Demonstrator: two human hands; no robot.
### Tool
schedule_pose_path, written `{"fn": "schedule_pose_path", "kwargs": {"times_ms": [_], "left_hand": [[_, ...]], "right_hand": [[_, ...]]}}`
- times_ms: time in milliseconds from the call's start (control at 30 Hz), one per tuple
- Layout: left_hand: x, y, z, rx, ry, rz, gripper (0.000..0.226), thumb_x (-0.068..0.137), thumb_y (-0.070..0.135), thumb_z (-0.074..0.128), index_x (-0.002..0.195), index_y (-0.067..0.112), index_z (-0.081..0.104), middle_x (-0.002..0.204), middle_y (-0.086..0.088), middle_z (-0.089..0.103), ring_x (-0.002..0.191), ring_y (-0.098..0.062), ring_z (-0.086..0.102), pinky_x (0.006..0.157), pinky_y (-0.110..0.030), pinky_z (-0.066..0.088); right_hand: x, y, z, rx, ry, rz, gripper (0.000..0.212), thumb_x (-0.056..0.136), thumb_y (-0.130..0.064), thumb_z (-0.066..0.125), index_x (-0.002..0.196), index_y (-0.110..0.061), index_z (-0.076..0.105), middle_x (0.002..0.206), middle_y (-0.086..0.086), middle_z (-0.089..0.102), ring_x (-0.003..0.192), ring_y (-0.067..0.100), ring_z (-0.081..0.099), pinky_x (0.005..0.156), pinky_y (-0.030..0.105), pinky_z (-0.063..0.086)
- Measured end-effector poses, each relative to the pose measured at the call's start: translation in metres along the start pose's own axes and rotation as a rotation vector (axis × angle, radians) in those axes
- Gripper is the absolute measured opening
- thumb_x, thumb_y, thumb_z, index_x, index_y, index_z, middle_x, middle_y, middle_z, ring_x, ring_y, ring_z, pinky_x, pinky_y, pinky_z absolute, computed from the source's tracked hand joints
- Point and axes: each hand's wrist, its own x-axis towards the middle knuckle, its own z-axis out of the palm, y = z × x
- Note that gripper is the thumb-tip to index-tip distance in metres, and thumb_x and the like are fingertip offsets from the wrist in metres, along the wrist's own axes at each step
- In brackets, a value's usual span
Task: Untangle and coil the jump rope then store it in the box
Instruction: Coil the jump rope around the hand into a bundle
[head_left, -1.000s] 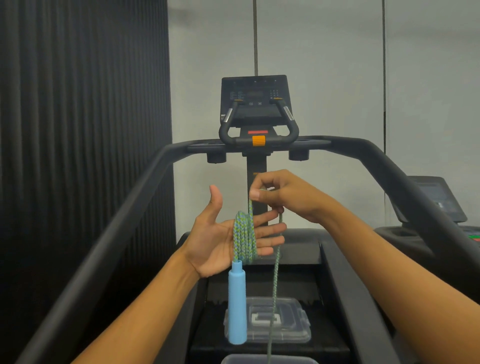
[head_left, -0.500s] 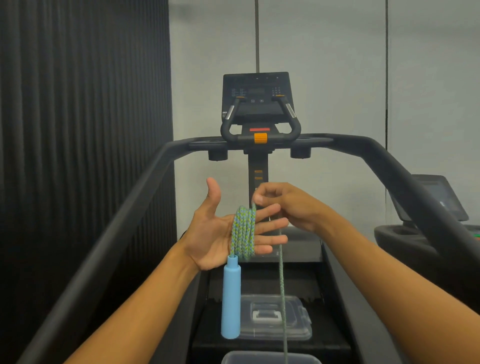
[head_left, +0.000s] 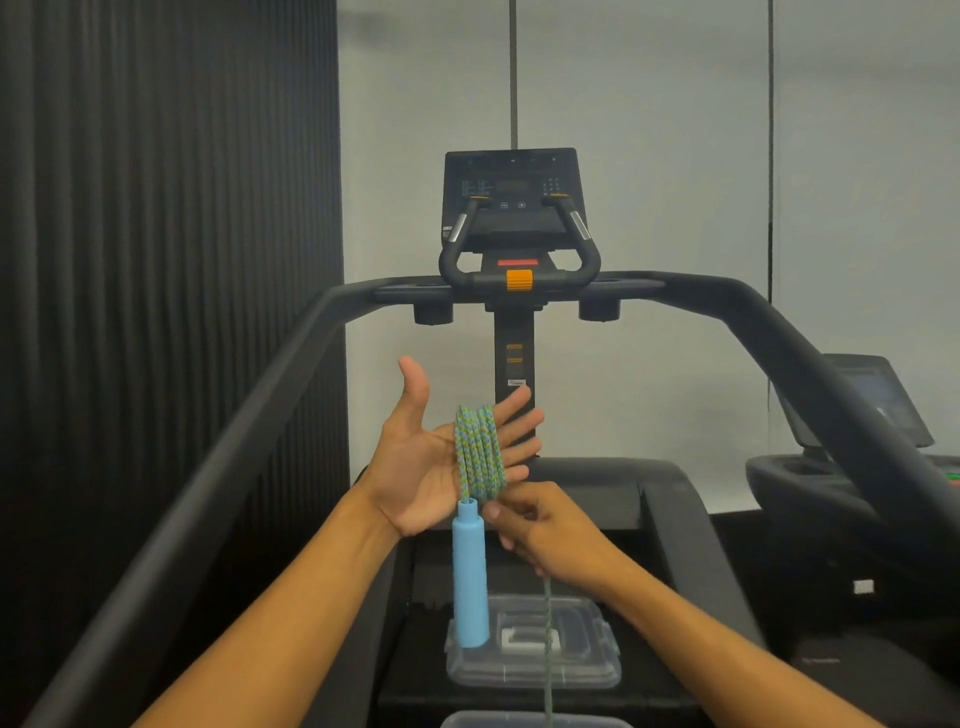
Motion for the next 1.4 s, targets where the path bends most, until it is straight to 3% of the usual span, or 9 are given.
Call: {"fn": "schedule_pose_path", "kwargs": {"times_ms": [100, 233, 400, 567, 633, 733, 1033, 1300, 1400], "left_hand": [[0.001, -0.005, -0.004, 0.002, 0.02, 0.008, 0.124, 0.057, 0.093, 0.054, 0.152, 0.015, 0.042, 0.158, -0.011, 0.042, 0.148, -0.032, 0.036, 0.124, -0.051, 0.018], [0.003, -0.007, -0.006, 0.021, 0.065, 0.013, 0.122, 0.058, 0.092, 0.055, 0.152, 0.016, 0.043, 0.157, -0.011, 0.043, 0.147, -0.031, 0.037, 0.124, -0.051, 0.018], [0.002, -0.006, -0.007, 0.03, 0.082, -0.012, 0.118, 0.061, 0.09, 0.055, 0.152, 0.015, 0.043, 0.157, -0.015, 0.043, 0.146, -0.034, 0.038, 0.124, -0.053, 0.017], [-0.003, -0.013, -0.01, 0.007, 0.043, -0.078, 0.116, 0.069, 0.092, 0.039, 0.154, 0.013, 0.039, 0.158, -0.019, 0.038, 0.147, -0.037, 0.035, 0.124, -0.056, 0.016], [-0.004, -0.015, -0.012, 0.036, 0.048, -0.089, 0.117, 0.073, 0.093, 0.025, 0.152, 0.009, 0.04, 0.157, -0.02, 0.04, 0.147, -0.036, 0.035, 0.125, -0.054, 0.015], [-0.005, -0.016, -0.012, 0.087, 0.03, -0.101, 0.119, 0.073, 0.093, 0.019, 0.147, 0.005, 0.048, 0.155, -0.021, 0.043, 0.145, -0.04, 0.038, 0.124, -0.055, 0.016], [-0.011, -0.019, -0.004, 0.044, -0.141, -0.178, 0.125, 0.065, 0.096, 0.028, 0.154, 0.009, 0.037, 0.158, -0.024, 0.036, 0.147, -0.044, 0.032, 0.124, -0.055, 0.011], [-0.013, -0.009, 0.007, 0.033, -0.227, -0.17, 0.129, 0.064, 0.094, 0.042, 0.157, 0.005, 0.027, 0.16, -0.027, 0.029, 0.148, -0.048, 0.026, 0.124, -0.056, 0.011], [-0.012, -0.002, 0.009, 0.043, -0.227, -0.16, 0.13, 0.064, 0.093, 0.043, 0.156, 0.004, 0.027, 0.159, -0.027, 0.032, 0.146, -0.048, 0.03, 0.123, -0.055, 0.018]], "right_hand": [[-0.004, -0.002, 0.0, -0.145, 0.019, -0.049, 0.02, 0.103, -0.031, 0.054, 0.091, -0.032, 0.071, 0.063, -0.006, 0.057, 0.051, 0.0, 0.048, 0.055, 0.015, 0.039], [-0.007, -0.01, -0.006, -0.289, 0.004, -0.082, 0.028, 0.1, -0.032, 0.057, 0.084, -0.013, 0.069, 0.064, -0.005, 0.056, 0.058, 0.003, 0.048, 0.061, 0.024, 0.041], [-0.008, -0.034, -0.018, -0.321, -0.117, -0.106, 0.035, 0.093, -0.035, 0.066, 0.078, -0.004, 0.065, 0.071, 0.016, 0.056, 0.062, 0.012, 0.043, 0.061, 0.034, 0.038], [0.0, -0.06, -0.037, -0.325, -0.14, -0.118, 0.02, 0.092, -0.026, 0.07, 0.083, -0.008, 0.073, 0.072, 0.003, 0.065, 0.065, 0.019, 0.056, 0.07, 0.037, 0.051], [0.006, -0.069, -0.045, -0.356, -0.126, -0.121, 0.018, 0.091, -0.023, 0.07, 0.081, -0.009, 0.075, 0.073, -0.007, 0.069, 0.067, 0.008, 0.06, 0.069, 0.025, 0.051], [0.014, -0.083, -0.055, -0.418, -0.115, -0.134, 0.018, 0.092, -0.024, 0.07, 0.08, -0.013, 0.076, 0.076, 0.0, 0.072, 0.069, 0.005, 0.061, 0.073, 0.025, 0.051], [0.037, -0.109, -0.075, -0.501, -0.057, -0.128, 0.015, 0.089, -0.029, 0.075, 0.082, -0.016, 0.074, 0.08, -0.003, 0.074, 0.084, 0.015, 0.07, 0.089, 0.039, 0.055], [0.053, -0.088, -0.072, -0.283, -0.038, -0.108, 0.015, 0.09, -0.024, 0.074, 0.085, -0.01, 0.074, 0.075, -0.014, 0.067, 0.068, -0.005, 0.06, 0.065, 0.015, 0.044], [0.054, -0.073, -0.068, -0.125, -0.021, -0.095, 0.015, 0.093, -0.025, 0.07, 0.082, -0.015, 0.071, 0.074, -0.013, 0.068, 0.075, 0.002, 0.061, 0.077, 0.022, 0.049]]}}
